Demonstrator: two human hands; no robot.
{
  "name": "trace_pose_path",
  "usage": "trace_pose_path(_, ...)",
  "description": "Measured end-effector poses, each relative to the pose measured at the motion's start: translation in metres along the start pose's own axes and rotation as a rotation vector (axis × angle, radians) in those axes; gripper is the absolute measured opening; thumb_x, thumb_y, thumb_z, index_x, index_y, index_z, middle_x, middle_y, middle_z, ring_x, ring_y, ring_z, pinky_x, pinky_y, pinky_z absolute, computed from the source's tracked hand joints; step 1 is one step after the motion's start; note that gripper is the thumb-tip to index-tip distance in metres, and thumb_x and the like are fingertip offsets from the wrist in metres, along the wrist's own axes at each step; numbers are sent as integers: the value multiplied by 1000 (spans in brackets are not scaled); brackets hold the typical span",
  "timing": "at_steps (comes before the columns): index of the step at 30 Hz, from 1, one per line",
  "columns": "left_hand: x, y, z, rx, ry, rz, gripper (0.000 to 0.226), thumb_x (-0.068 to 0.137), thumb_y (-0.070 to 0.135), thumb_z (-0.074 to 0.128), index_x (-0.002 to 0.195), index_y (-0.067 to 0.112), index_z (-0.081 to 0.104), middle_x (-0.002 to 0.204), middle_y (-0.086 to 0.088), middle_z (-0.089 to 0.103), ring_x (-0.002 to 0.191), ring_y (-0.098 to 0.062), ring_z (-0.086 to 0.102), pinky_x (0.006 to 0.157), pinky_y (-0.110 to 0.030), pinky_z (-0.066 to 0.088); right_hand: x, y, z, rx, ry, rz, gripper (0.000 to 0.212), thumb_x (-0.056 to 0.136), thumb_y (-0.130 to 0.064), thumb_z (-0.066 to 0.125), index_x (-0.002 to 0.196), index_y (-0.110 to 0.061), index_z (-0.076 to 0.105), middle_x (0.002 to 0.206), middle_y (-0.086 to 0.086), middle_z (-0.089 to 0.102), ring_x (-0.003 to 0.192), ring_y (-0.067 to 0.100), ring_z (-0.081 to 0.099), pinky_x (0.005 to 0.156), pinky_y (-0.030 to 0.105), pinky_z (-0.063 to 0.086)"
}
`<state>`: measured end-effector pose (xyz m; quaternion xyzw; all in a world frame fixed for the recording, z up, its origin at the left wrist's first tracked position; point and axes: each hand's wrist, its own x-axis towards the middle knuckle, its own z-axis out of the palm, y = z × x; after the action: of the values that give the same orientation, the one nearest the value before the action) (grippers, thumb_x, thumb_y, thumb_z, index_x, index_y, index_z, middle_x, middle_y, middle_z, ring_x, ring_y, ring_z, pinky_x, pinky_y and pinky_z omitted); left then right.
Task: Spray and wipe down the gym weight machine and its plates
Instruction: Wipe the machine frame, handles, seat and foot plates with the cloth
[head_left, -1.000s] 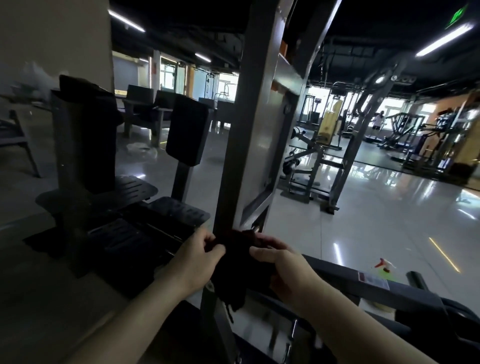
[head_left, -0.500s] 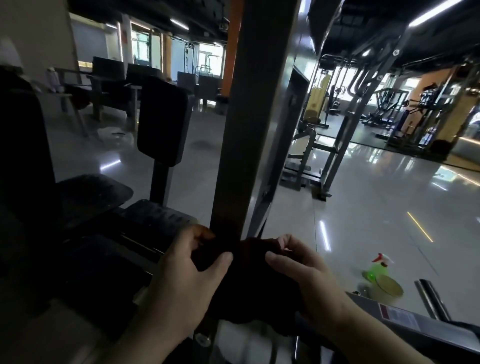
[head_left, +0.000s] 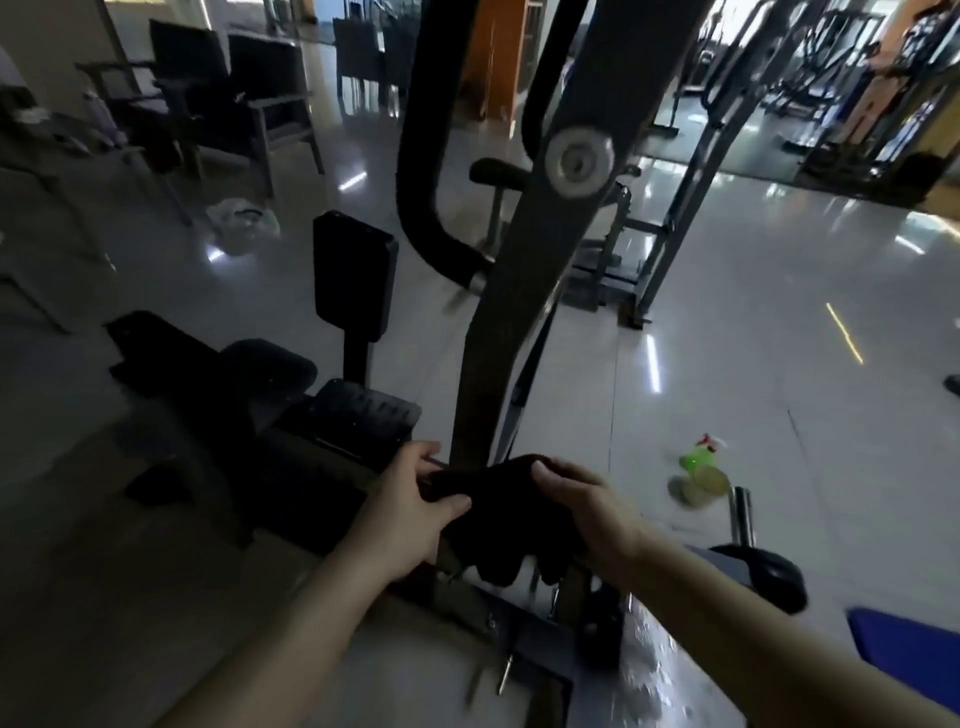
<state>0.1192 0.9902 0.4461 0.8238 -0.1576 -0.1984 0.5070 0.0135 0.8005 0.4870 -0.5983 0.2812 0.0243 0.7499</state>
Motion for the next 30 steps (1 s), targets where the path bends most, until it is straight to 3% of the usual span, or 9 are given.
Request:
trace_pose_path(3,-23,51,-22,-3,0,-29,63,84,17,82,138,23,52,114,16,61,102,-3,60,96,-43,55,-55,-40,15,170,-24,117,35,105,-25,52,125,2,63,98,23,73,73,29,72,52,29,54)
trace_pose_path(6,-38,96,-42,32,-2,-23,49,86,15,80,129,21,57,111,12,63,96,-6,61,93,-36,55,-96,-69,22,269,-50,190,46,102,-35,48,128,-1,65,117,23,72,102,37,71,86,43,55)
trace_pose_path(8,-44,123,-55,51,-11,-3,36,89,17,77,121,25,61,109,10,66,98,-10,66,92,-34,57,-114,-84,25,341,-7,176,48,103,-37,44,131,-3,64,125,23,69,123,41,62,109,51,43)
trace_pose_path(12,-48,183,-74,53,39,83,18,93,26,73,108,31,64,101,10,71,94,-7,69,86,-29,57,-130,-123,28,520,25,54,54,104,-39,35,135,-3,61,130,27,65,117,43,61,81,41,56)
trace_pose_path(15,-45,231,-85,13,185,214,17,94,30,71,108,33,63,94,11,71,88,0,67,76,-18,53,-134,-160,32,640,96,-113,45,103,-31,40,130,-2,59,129,26,65,114,40,60,96,47,48)
trace_pose_path(18,-41,275,-96,35,311,418,25,95,27,71,119,25,66,99,8,68,86,4,64,70,-5,47,-136,-206,38,652,100,-404,13,101,-10,47,110,-6,55,119,24,57,108,38,55,90,43,49)
trace_pose_path(23,-31,322,-103,-20,291,535,30,98,26,67,127,24,67,108,11,69,99,5,64,82,-5,46,-142,-289,44,470,100,-886,29,97,-6,58,125,-1,56,132,31,55,125,42,57,102,47,54)
trace_pose_path(26,-26,327,-102,57,282,572,23,98,26,66,120,23,72,107,11,72,98,6,65,85,-8,49,-122,-292,45,420,200,-918,27,97,-8,58,124,-4,59,127,23,61,123,37,60,104,48,53)
trace_pose_path(30,-24,321,-100,85,334,584,22,94,26,72,113,16,75,103,7,75,97,5,67,85,-9,51,-88,-223,55,449,189,-591,18,96,-15,59,113,-20,66,121,19,67,118,41,63,100,59,53)
